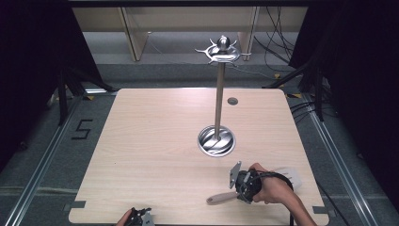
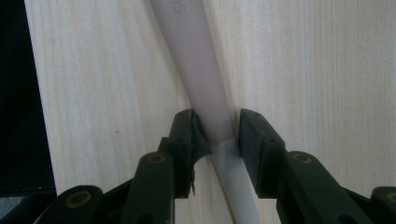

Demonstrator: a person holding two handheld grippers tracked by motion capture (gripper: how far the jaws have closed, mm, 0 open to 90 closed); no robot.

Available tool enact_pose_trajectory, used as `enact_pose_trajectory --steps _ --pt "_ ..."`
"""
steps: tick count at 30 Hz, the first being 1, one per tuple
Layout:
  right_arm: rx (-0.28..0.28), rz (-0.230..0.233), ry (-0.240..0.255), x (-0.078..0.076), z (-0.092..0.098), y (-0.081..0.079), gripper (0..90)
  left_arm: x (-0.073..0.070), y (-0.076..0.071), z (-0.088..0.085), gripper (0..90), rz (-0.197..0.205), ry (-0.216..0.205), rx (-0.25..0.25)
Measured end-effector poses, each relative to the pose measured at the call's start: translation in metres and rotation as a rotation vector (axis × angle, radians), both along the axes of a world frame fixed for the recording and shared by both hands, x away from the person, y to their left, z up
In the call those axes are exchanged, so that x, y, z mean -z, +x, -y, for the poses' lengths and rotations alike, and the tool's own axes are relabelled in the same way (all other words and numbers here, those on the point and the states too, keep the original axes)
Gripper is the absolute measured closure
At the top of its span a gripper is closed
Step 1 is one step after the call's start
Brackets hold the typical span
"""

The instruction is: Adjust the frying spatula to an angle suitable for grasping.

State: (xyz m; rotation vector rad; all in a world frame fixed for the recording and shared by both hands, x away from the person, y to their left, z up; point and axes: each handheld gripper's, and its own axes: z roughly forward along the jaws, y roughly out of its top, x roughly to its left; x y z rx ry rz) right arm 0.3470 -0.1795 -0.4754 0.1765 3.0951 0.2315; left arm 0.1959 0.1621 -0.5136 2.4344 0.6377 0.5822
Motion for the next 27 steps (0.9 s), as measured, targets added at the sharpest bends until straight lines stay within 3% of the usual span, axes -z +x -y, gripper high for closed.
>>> enact_pose_trajectory --steps 3,4,6,8,10,12,14,15,17,20,23,25,26,27 --pt "0.037 0.017 -0.038 -0.002 -0.004 -0.004 70.2 0.000 0.000 0.000 15.5 0.000 -0.004 0.000" --pt "0.037 0.017 -0.038 -0.002 -0.004 -0.004 70.2 0.000 0.000 0.000 15.5 0.000 -0.003 0.001" --pt "0.016 0.066 -0.039 -0.001 -0.005 -0.002 72.7 0.000 0.000 0.000 15.5 0.000 -0.005 0.001" --pt "0.023 0.076 -0.050 -0.002 -0.005 0.001 74.6 0.000 0.000 0.000 15.6 -0.001 -0.006 0.001" --pt "0.051 0.087 -0.031 -0.001 -0.002 0.005 74.8 0.000 0.000 0.001 15.5 0.005 0.000 -0.001" --pt "0.050 0.071 -0.032 -0.002 -0.001 0.007 74.8 0.002 0.000 0.002 15.5 0.023 0.003 -0.008" --pt "-0.005 0.074 -0.034 0.000 0.000 0.012 74.7 0.002 0.000 0.002 15.5 0.024 0.003 -0.009" --pt "0.087 0.037 -0.057 -0.003 -0.003 0.007 74.7 0.001 0.000 0.001 15.5 0.011 0.000 -0.001" --pt "0.059 0.049 -0.040 -0.001 -0.003 0.009 74.7 0.001 0.000 0.001 15.5 0.002 -0.009 0.003" --pt "0.108 0.014 -0.051 -0.002 -0.005 0.007 74.7 0.002 0.000 0.002 15.5 0.024 0.004 -0.010" --pt "0.031 0.037 -0.072 -0.001 -0.007 0.012 74.9 0.000 -0.001 0.001 15.6 -0.003 -0.003 0.008" --pt "0.030 0.049 -0.064 -0.001 -0.010 0.012 75.0 0.000 -0.001 0.001 15.6 -0.003 -0.004 0.007" --pt "0.069 0.023 -0.095 -0.002 -0.010 0.010 75.1 0.000 -0.001 0.001 15.5 -0.003 -0.003 0.007" --pt "0.058 0.024 -0.096 -0.002 -0.011 0.011 75.1 0.000 -0.001 0.001 15.5 -0.003 -0.002 0.007"
